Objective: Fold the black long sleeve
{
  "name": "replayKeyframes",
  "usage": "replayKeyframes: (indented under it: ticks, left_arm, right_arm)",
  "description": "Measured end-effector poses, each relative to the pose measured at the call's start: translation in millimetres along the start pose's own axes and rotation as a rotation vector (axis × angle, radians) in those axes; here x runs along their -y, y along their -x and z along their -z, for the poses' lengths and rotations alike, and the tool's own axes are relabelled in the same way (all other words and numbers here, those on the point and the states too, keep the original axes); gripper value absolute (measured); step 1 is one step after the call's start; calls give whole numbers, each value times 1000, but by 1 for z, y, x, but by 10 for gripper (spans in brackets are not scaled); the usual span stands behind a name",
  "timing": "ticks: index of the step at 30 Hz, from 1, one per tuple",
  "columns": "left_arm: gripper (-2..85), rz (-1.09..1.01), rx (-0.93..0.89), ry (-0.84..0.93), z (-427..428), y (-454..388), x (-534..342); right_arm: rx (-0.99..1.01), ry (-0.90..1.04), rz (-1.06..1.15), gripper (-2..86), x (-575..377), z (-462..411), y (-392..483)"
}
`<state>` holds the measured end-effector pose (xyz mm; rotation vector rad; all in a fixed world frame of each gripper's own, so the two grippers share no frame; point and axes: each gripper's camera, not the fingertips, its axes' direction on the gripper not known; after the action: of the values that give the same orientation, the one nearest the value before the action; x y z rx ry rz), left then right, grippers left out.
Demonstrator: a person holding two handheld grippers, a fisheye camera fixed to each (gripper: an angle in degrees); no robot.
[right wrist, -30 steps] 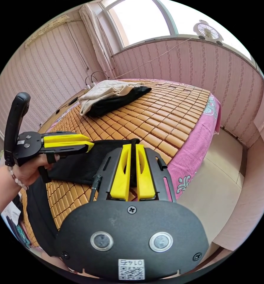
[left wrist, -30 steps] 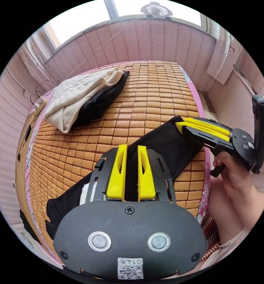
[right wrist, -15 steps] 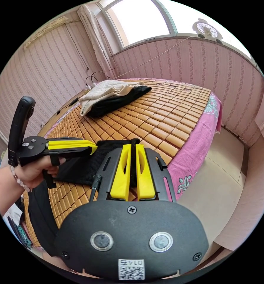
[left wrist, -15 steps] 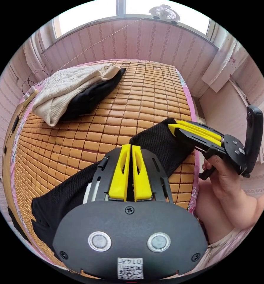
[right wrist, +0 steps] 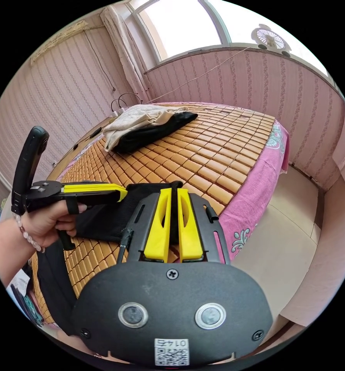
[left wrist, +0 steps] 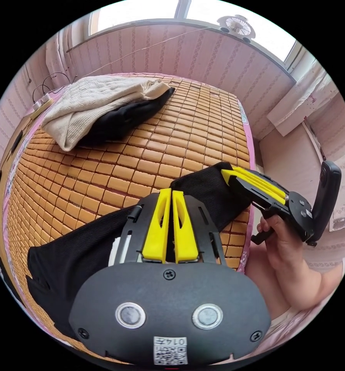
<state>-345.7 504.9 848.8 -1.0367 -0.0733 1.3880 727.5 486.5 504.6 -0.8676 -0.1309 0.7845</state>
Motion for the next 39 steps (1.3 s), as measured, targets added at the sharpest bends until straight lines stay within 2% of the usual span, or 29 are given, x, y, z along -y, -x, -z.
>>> replayKeyframes:
  ticks: [6,10,15,18,20,23,25,27,28,29,31,35,39]
  left_arm:
    - [-10,69,17,-70,43,0,-32]
    - [-10,120,49,-158,103,6,-66]
    - [-10,204,86,-296,195,18,-143]
    - [-9,199,178,-387,263,19,-216]
    - [-8,245,218,-486,319,17,-290]
    - [-2,345,282,-594,374,4,-394]
    - [15,465,322,-598,385,-2,-457]
    - [44,573,371,-534,382,-4,-517]
    - [51,662,395,-483,377,-4,-555]
    - [54,749,367,-452,373,-4,-590]
    - [57,842,278,-438,370,-6,-632]
    - [63,919,228,-432,369,-15,-680]
    - [65,930,146,-437,365,-8,-690]
  right_arm:
    - [51,-5,12,19,-8,6,11]
    - [140,-161,129,17,-20,34,42]
    - [383,-226,240,14,-38,72,89]
    - [582,-346,453,13,-57,126,143]
    - [822,-358,656,14,-76,169,195]
    - [1127,-210,875,17,-113,206,265]
    - [1191,-62,1045,21,-152,212,311]
    - [1106,47,1173,27,-200,202,348]
    - [1002,93,1226,32,-230,191,366]
    - [888,135,1285,38,-256,180,379]
    - [785,172,1361,53,-285,169,390]
    - [781,291,1373,123,-303,155,400]
    - [797,444,1260,135,-282,128,413]
